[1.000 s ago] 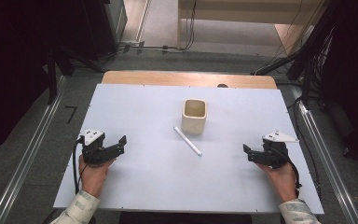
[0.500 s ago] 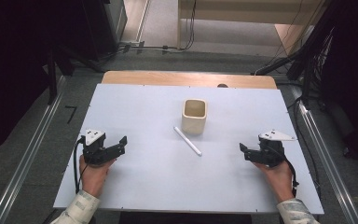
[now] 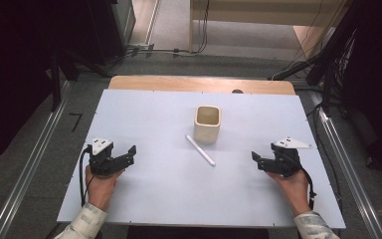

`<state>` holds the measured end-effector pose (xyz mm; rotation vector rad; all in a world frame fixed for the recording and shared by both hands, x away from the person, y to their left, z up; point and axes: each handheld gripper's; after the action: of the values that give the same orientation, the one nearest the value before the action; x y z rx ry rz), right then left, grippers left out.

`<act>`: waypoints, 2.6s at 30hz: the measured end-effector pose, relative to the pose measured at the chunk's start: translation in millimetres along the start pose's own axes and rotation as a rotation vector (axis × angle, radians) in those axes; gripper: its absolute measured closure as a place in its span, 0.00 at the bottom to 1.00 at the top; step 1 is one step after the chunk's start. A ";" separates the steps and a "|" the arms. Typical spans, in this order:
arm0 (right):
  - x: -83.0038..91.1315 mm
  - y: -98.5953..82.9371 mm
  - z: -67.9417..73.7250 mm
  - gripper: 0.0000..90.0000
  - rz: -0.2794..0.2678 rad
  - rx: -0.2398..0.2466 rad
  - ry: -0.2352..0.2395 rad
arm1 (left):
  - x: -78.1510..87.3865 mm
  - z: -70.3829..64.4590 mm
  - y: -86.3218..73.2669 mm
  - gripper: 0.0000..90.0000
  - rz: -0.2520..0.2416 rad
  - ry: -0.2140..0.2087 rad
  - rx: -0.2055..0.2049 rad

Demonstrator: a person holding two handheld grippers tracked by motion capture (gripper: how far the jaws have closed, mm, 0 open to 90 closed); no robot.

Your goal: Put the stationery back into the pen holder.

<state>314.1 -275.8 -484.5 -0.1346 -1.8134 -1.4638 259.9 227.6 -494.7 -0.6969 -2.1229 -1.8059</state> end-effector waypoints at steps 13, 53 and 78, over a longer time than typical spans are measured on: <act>-10.3 8.1 14.4 0.19 0.003 0.030 0.031 | -0.6 0.3 -0.1 0.18 0.002 0.001 0.000; -27.7 22.4 41.4 0.22 -0.002 0.066 0.086 | -1.0 0.0 -0.4 0.18 0.003 0.002 -0.001; -47.8 34.5 76.3 0.25 0.005 0.120 0.149 | -0.8 0.6 -0.2 0.18 0.003 -0.001 0.002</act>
<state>326.9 -180.4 -489.3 0.0299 -1.7724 -1.3214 260.5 228.0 -495.4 -0.6994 -2.1230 -1.8021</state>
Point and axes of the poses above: each handheld gripper's, and its own axes: x roughly backward along the jaws, y roughly out of its top, z roughly to its left, and after that the axes turned 3 degrees about x, right-handed
